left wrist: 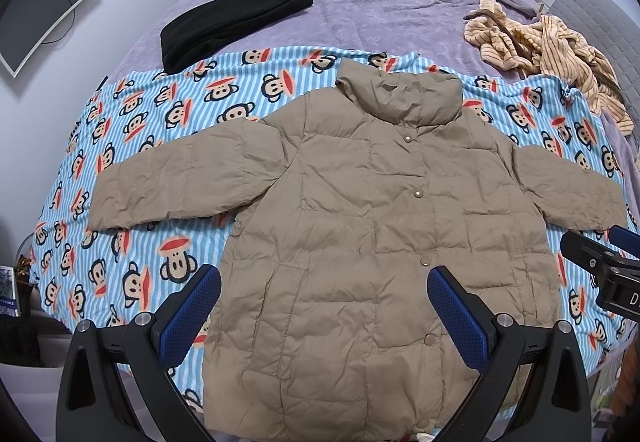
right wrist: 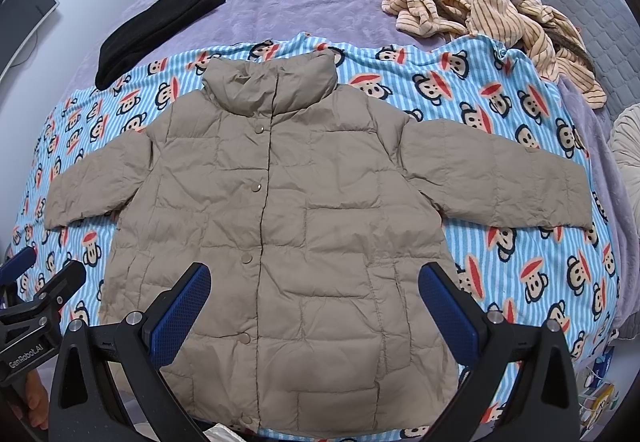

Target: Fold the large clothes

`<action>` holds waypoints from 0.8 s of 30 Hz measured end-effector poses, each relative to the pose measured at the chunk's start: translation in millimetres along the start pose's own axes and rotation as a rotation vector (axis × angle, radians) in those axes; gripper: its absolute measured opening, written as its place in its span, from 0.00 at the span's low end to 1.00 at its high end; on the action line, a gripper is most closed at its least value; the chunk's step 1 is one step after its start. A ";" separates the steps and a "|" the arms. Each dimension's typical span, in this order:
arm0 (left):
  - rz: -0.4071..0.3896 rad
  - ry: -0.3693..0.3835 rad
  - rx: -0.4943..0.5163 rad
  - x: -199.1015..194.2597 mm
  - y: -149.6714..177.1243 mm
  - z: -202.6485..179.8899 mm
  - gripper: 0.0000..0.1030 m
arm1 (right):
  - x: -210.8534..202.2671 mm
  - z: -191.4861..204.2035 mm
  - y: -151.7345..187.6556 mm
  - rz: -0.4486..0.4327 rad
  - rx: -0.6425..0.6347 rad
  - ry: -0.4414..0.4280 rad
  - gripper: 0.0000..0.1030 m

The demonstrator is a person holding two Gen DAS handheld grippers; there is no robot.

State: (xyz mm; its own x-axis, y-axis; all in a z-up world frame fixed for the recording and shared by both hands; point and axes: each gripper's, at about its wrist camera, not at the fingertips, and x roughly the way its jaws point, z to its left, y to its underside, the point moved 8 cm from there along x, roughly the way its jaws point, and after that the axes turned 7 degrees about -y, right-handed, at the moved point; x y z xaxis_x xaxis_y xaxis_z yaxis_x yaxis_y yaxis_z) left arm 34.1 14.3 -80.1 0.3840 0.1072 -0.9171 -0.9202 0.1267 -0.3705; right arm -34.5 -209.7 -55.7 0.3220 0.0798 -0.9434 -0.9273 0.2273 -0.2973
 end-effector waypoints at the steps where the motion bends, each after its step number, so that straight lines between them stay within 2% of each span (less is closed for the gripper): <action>1: 0.000 -0.001 0.000 0.1 0.4 0.3 1.00 | -0.1 -0.1 -0.2 0.000 0.000 0.001 1.00; 24: 0.003 -0.001 -0.001 -0.2 -0.4 -0.5 1.00 | 0.6 -1.0 -2.9 0.003 0.002 0.000 1.00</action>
State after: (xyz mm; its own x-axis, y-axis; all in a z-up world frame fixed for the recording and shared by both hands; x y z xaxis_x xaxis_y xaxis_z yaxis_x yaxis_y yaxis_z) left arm 34.4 13.8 -79.8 0.3811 0.1088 -0.9181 -0.9215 0.1252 -0.3677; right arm -31.8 -211.3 -55.5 0.3190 0.0807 -0.9443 -0.9280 0.2289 -0.2940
